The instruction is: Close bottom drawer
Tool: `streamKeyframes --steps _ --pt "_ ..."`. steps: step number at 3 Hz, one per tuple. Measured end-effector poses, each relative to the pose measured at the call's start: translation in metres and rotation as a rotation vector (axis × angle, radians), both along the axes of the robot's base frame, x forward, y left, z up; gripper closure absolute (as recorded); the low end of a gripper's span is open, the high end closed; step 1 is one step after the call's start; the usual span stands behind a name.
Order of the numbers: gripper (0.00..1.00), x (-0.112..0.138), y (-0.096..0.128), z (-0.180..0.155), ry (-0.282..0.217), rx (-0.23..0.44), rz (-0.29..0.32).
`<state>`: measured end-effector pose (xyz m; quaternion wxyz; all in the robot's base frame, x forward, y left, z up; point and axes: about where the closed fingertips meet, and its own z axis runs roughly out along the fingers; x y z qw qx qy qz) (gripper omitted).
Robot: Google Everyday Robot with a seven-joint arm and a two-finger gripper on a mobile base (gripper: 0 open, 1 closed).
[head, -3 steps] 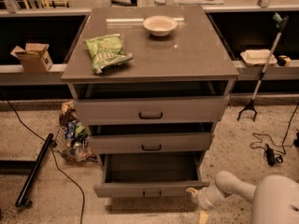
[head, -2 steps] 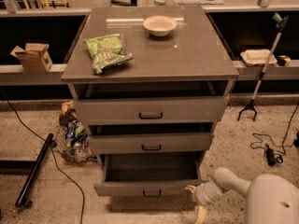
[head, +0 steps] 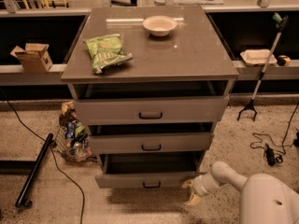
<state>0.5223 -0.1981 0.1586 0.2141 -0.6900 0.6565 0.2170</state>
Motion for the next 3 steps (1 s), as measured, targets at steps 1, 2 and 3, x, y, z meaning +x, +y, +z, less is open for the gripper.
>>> streamKeyframes --steps 1,2,3 --pt "0.4 0.019 -0.001 0.001 -0.059 0.004 -0.028" --pt "0.17 0.032 -0.005 0.002 -0.1 0.015 -0.056" --pt "0.0 0.042 -0.007 0.002 -0.12 0.022 -0.074"
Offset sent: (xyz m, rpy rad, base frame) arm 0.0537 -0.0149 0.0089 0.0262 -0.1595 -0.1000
